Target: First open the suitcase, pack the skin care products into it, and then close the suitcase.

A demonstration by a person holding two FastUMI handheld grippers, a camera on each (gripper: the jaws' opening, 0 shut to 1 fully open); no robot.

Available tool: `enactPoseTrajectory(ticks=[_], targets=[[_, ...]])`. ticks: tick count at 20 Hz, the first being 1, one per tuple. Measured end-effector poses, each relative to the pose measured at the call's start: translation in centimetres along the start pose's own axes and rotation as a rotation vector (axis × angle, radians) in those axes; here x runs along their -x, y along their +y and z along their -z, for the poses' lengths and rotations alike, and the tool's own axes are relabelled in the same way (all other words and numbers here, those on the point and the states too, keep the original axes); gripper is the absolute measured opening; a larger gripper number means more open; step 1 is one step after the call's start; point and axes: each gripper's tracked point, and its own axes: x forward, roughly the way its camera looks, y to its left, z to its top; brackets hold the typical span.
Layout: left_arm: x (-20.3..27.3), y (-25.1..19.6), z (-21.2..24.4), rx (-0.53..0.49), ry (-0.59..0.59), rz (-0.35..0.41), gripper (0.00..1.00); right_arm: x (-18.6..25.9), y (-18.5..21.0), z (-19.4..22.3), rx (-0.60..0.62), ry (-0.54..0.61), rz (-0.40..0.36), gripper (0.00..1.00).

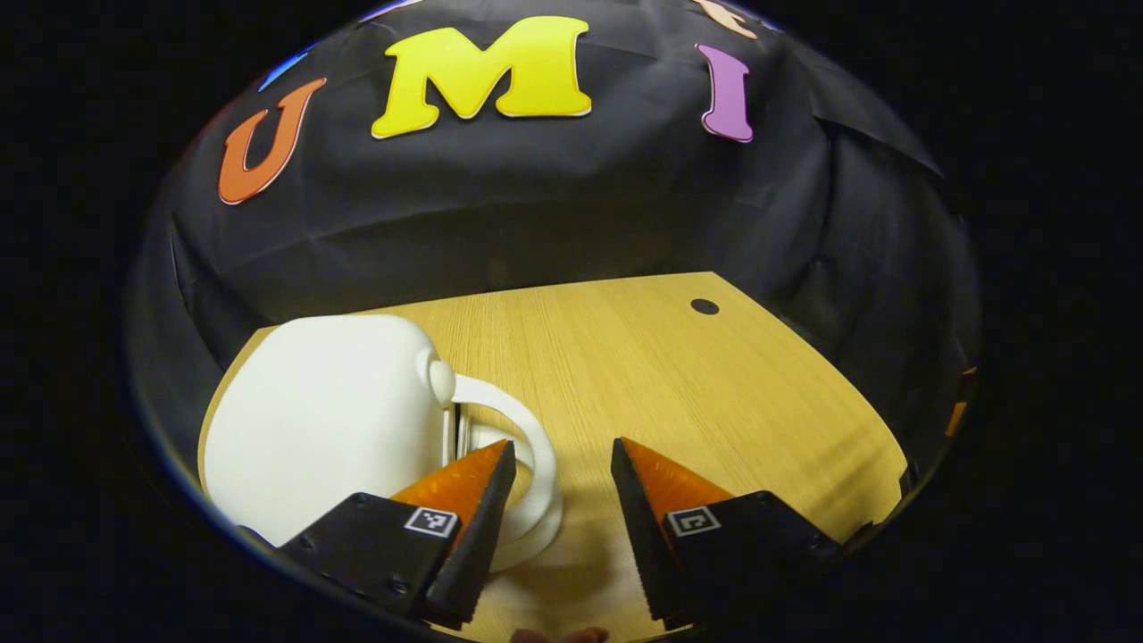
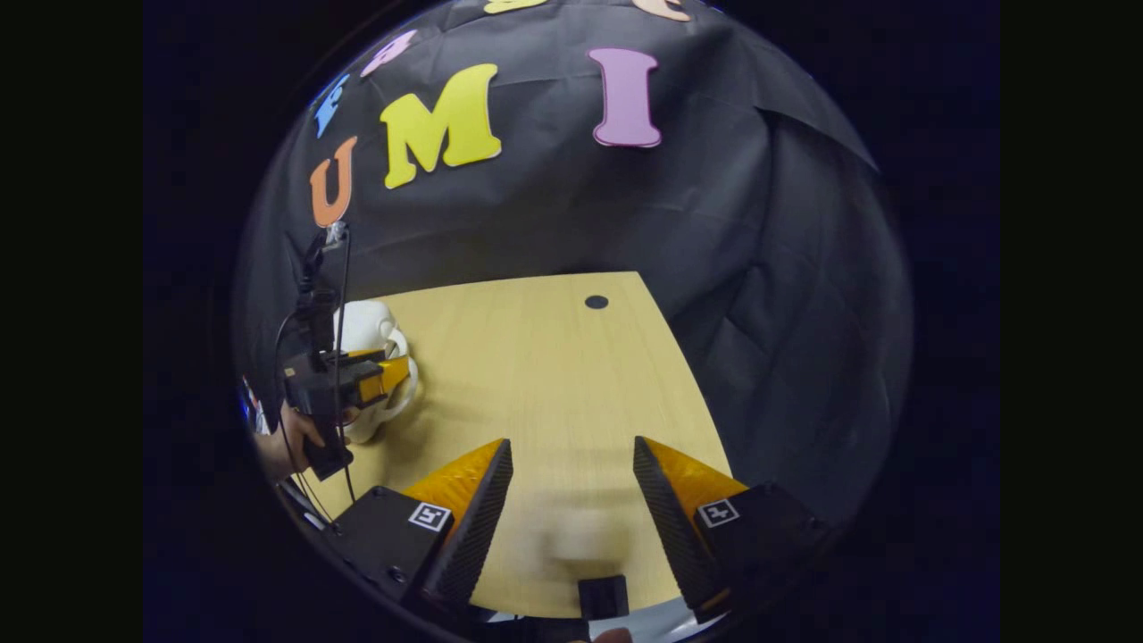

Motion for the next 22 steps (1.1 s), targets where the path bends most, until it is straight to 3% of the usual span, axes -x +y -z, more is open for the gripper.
enactPoseTrajectory(ticks=[2, 3, 8, 14, 18, 22], targets=[[1.7, 0.6, -2.5, 0.015, -0.067, -0.02, 0.9, -0.1, 1.3, -1.9, 0.024, -0.041, -0.028, 0.81], [2.7, 1.1, -3.9, 0.025, -0.103, -0.034, 0.87, -0.2, 2.1, -3.1, 0.042, -0.067, -0.04, 0.81], [8.8, 5.1, -12.8, 0.053, -0.317, -0.116, 0.9, 0.7, 7.1, -11.6, 0.104, -0.285, -0.104, 0.81], [14.6, 9.6, -18.0, 0.059, -0.487, -0.21, 0.9, 3.3, 13.3, -20.8, 0.15, -0.577, -0.128, 0.81], [16.5, 10.6, -18.8, 0.079, -0.539, -0.236, 0.92, 5.2, 16.4, -22.8, 0.187, -0.72, -0.102, 0.81], [17.4, 10.9, -18.9, 0.091, -0.55, -0.242, 0.93, 5.3, 17.9, -23.1, 0.179, -0.74, -0.099, 0.81]])
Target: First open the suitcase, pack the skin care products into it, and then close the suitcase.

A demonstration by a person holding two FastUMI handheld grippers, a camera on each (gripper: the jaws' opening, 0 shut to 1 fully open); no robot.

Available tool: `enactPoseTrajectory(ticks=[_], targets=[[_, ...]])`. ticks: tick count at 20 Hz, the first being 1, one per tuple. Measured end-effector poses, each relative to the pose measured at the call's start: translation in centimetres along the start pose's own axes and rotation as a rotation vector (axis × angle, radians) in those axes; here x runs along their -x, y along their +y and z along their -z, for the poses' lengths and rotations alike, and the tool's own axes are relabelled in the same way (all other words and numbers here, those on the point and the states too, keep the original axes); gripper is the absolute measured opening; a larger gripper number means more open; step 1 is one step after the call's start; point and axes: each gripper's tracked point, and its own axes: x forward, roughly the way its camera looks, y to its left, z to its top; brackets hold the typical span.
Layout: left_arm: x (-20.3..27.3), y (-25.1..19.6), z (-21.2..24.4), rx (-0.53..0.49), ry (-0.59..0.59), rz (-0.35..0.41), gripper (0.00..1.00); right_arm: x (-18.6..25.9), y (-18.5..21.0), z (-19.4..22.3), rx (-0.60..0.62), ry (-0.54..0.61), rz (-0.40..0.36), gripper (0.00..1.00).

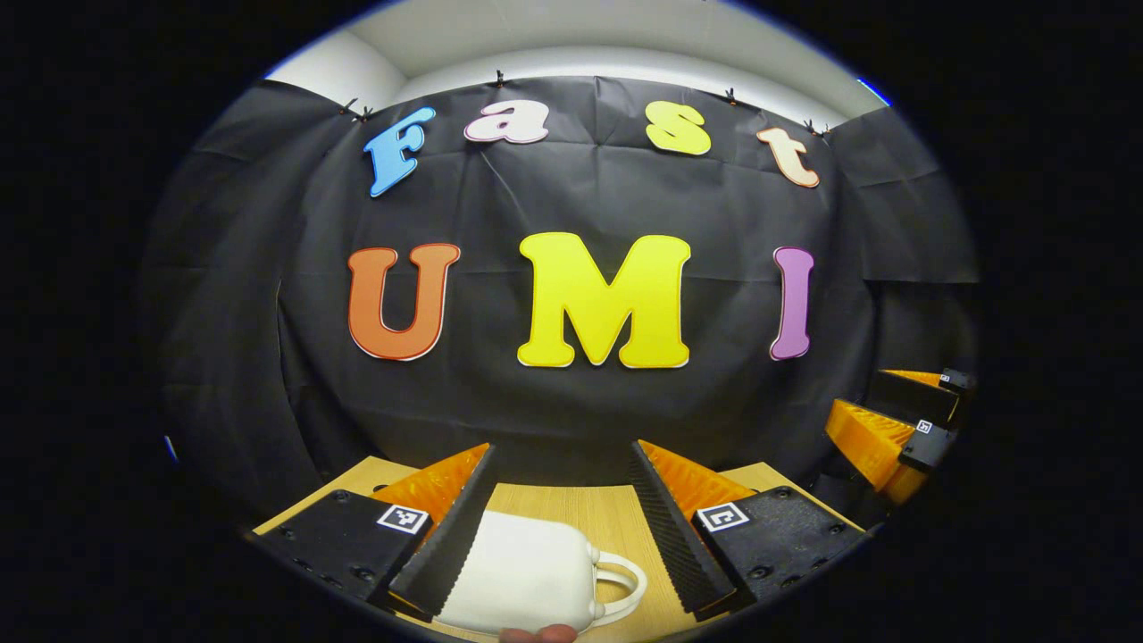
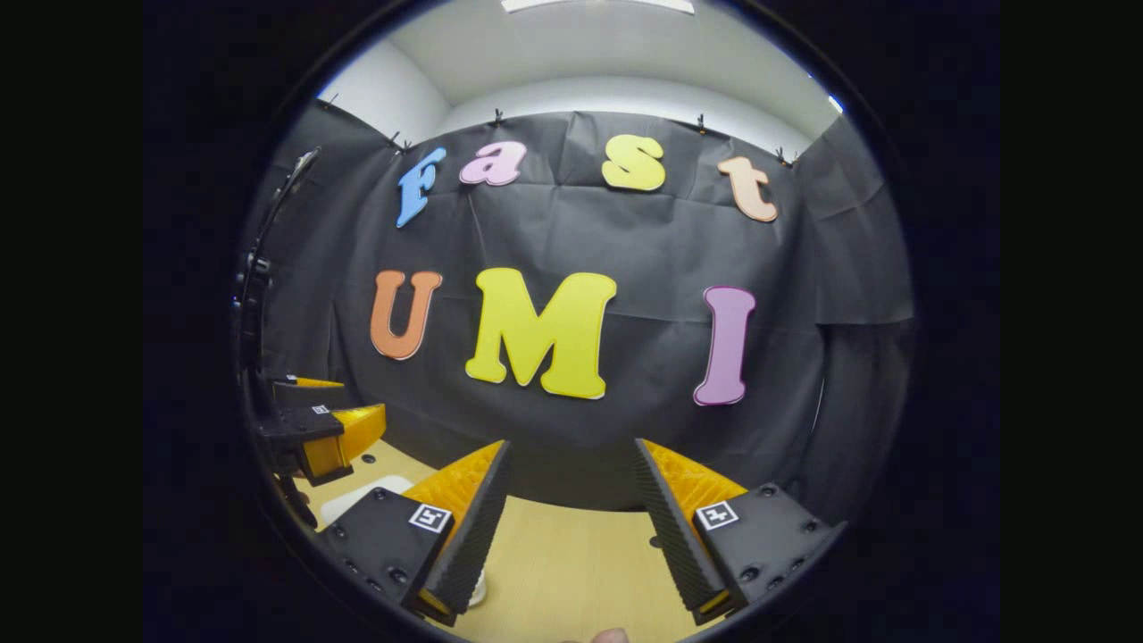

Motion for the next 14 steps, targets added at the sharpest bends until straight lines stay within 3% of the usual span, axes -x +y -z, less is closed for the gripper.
enactPoseTrajectory(ticks=[14], targets=[[0.4, 1.0, 0.6, -0.001, 0.029, -0.018, 0.93, -1.1, 1.4, 0.8, -0.025, 0.033, -0.02, 0.81]])
